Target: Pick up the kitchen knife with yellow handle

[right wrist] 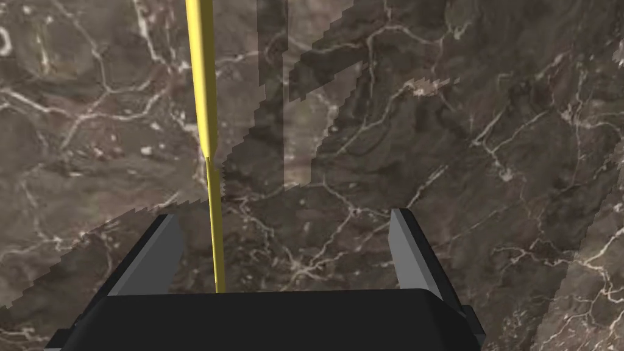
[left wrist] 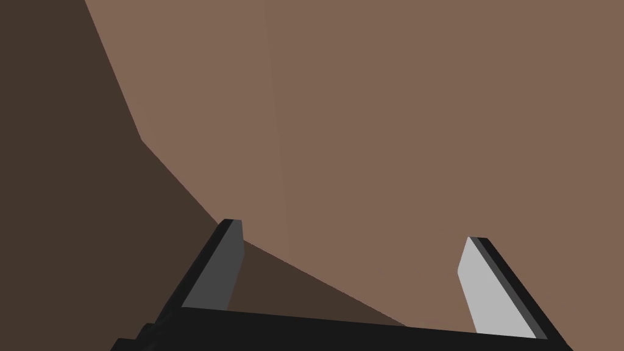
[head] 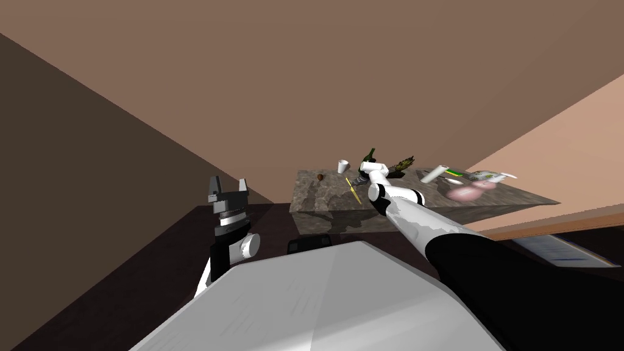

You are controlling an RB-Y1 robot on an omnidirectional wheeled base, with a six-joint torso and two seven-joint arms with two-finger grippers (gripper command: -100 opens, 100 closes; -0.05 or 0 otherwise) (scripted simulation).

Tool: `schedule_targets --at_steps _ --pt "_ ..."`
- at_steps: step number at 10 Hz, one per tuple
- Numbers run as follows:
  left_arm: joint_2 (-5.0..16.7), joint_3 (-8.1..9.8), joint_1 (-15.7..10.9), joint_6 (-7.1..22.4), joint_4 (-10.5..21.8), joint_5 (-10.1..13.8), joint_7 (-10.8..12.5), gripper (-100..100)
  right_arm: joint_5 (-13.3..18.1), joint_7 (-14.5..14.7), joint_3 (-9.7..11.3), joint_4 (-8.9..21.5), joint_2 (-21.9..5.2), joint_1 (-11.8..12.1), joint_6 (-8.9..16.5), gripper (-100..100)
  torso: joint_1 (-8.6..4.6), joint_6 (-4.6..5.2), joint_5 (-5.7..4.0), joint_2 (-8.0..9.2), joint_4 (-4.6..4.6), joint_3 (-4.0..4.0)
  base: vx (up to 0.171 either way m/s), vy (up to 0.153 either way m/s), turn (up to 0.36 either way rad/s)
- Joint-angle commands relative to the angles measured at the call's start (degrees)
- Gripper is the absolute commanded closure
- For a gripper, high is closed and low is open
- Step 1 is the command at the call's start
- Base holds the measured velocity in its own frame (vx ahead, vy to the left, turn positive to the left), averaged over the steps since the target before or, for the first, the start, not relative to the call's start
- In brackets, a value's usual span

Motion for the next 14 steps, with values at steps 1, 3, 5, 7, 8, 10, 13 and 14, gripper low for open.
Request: schedule_targets --at_steps 1,3,5,7,8,10,13,14 --pt "0.0 0.0 0.0 0.0 0.0 0.0 0.0 0 -0.22 -1.83 -0.55 2.86 0.09 -0.91 1.84 -100 0.0 0.0 0.0 0.0 0.0 0.0 0.003 0.021 0.012" --pt "0.0 0.0 0.0 0.0 0.0 0.0 0.0 0 -0.37 -2.64 -0.86 4.16 0.16 -1.21 2.73 -100 0.02 0.01 0.01 -0.01 0.0 0.0 0.006 0.016 0.006" --pt "0.0 0.0 0.0 0.0 0.0 0.0 0.0 0 -0.37 -2.64 -0.86 4.16 0.16 -1.21 2.73 -100 0.01 0.0 0.01 -0.02 0.0 -0.01 0.003 0.009 0.002" --pt "0.0 0.0 0.0 0.0 0.0 0.0 0.0 0 -0.47 -3.03 -1.05 4.26 0.34 -1.13 3.37 -100 -0.01 0.0 0.0 -0.01 0.0 0.0 0.004 0.007 0.005" --pt "0.0 0.0 0.0 0.0 0.0 0.0 0.0 0 -0.48 -3.14 -1.08 4.33 0.36 -1.13 3.53 0 -0.03 0.01 0.01 -0.01 0.01 0.0 0.0 0.0 0.0" --pt "0.01 0.0 -0.01 0.0 0.0 0.0 0.0 0 -0.25 -6.76 0.29 4.07 1.74 -1.44 3.57 -100 -0.27 -0.06 -0.04 0.07 0.02 0.04 -0.038 -0.106 0.159" --pt "0.02 0.01 -0.01 0.0 0.0 0.0 0.0 0 -0.01 -10.38 1.65 3.85 3.12 -1.76 3.64 -100 -0.64 0.04 -0.14 0.27 0.07 0.17 -0.064 -0.141 0.103" --pt "0.01 0.01 0.0 0.0 0.0 0.0 0.0 0 0.22 -12.8 3.01 3.58 4.5 -2.07 3.7 -100 -0.44 0.06 -0.1 0.14 0.05 0.09 -0.034 -0.126 0.181"
